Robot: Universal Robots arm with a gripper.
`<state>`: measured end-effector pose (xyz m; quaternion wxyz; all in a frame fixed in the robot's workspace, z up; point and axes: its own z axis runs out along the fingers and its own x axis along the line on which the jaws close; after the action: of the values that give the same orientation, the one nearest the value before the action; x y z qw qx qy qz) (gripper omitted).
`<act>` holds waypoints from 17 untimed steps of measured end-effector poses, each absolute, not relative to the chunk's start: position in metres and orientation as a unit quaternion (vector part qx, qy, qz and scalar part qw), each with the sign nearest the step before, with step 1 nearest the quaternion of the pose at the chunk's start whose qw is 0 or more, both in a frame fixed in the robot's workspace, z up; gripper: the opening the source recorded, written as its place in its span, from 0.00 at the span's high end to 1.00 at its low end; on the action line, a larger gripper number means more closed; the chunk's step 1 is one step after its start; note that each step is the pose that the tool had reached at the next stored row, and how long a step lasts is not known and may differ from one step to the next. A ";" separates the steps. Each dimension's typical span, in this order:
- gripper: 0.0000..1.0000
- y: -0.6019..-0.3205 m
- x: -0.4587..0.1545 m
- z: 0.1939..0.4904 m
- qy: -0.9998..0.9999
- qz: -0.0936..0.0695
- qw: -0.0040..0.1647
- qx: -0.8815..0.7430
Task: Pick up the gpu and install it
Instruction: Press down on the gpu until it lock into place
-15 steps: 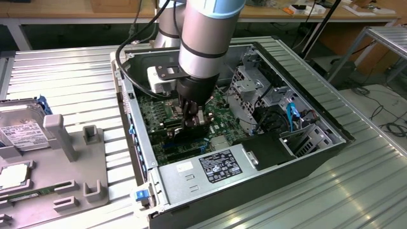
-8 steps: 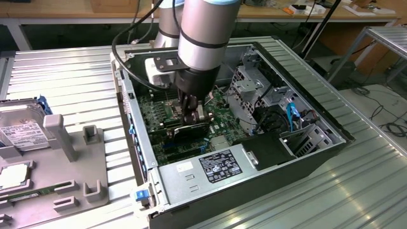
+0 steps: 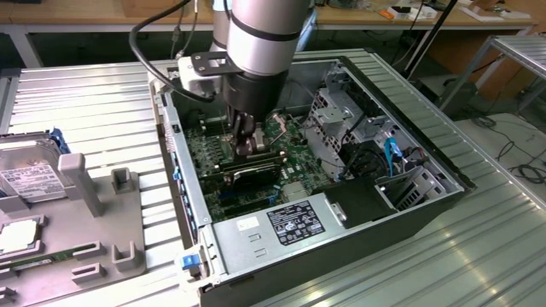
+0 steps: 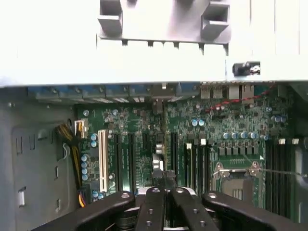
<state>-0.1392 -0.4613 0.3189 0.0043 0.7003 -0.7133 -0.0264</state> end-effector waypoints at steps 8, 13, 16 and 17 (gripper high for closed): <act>0.89 -0.461 -0.189 0.319 -0.714 -0.028 0.006 0.700; 0.89 -0.461 -0.196 0.315 -0.716 -0.027 0.005 0.698; 0.89 -0.461 -0.197 0.312 -0.716 -0.027 0.005 0.697; 0.89 -0.461 -0.197 0.311 -0.716 -0.027 0.005 0.697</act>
<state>-0.1972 -0.4609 0.3110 0.0048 0.6971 -0.7165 -0.0272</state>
